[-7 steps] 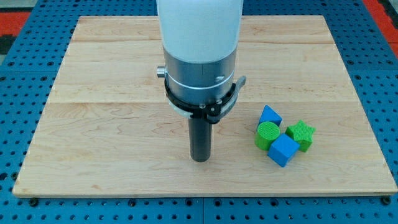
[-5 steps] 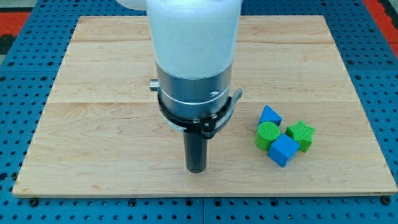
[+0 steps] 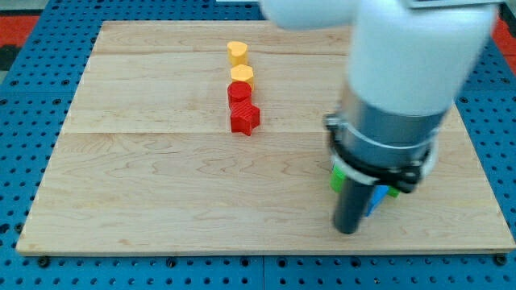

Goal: Move the blue cube along with blue triangle towards the bottom left

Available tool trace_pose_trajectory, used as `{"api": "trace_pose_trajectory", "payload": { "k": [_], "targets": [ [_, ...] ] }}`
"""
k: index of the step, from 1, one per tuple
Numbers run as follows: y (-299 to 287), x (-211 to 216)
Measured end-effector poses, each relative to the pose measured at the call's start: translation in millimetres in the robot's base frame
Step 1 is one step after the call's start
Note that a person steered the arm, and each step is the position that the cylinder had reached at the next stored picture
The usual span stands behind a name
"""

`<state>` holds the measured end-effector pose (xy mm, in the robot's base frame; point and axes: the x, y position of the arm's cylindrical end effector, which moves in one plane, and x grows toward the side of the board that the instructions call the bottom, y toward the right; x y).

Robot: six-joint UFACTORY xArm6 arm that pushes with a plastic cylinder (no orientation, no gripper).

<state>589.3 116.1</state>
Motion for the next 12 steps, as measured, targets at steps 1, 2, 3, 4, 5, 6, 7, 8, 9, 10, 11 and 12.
{"api": "trace_pose_trajectory", "payload": {
  "k": [1, 2, 3, 4, 5, 6, 7, 8, 9, 10, 11, 12],
  "targets": [
    [26.7, 0.0],
    [28.0, -4.0],
    [28.0, -12.7],
    [31.2, -18.2],
    [48.2, -18.3],
    [53.2, -20.4],
    [53.7, -24.6],
    [57.6, -42.8],
    [60.5, -61.2],
    [58.9, -61.2],
    [53.1, -73.6],
    [39.0, -80.0]
  ]
}}
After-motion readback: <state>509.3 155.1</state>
